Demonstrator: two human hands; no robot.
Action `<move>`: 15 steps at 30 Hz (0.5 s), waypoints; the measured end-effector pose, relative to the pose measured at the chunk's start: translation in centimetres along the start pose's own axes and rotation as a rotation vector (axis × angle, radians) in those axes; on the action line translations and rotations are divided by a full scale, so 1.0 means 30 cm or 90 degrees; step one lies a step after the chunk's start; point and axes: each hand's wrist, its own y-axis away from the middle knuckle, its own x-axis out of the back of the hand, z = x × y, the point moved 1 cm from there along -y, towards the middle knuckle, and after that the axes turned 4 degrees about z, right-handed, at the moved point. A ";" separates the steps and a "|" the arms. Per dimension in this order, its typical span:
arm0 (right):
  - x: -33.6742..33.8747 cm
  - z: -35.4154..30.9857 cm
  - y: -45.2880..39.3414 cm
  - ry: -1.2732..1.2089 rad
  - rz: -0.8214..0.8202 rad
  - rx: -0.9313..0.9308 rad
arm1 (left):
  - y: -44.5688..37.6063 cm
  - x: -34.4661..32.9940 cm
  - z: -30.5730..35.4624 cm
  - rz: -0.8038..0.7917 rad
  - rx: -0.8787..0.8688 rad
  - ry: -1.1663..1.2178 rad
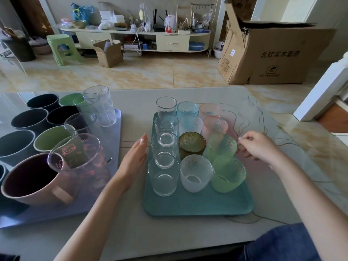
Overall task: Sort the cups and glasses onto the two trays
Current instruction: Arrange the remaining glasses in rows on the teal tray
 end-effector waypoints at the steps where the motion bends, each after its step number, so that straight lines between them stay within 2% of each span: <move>1: -0.012 0.004 0.014 0.002 -0.027 -0.022 | 0.015 -0.014 0.003 -0.020 -0.009 -0.015; 5: -0.028 0.026 0.073 0.047 -0.162 -0.127 | 0.031 -0.044 0.018 -0.077 -0.026 -0.076; 8: -0.021 0.025 0.084 0.046 -0.161 -0.118 | 0.041 -0.050 0.032 -0.077 -0.018 -0.075; 12: -0.019 -0.001 0.077 -0.059 -0.159 -0.117 | 0.059 -0.068 0.038 -0.063 -0.006 -0.061; 15: -0.019 -0.008 0.077 -0.071 -0.168 -0.108 | 0.066 -0.089 0.039 -0.050 0.008 -0.040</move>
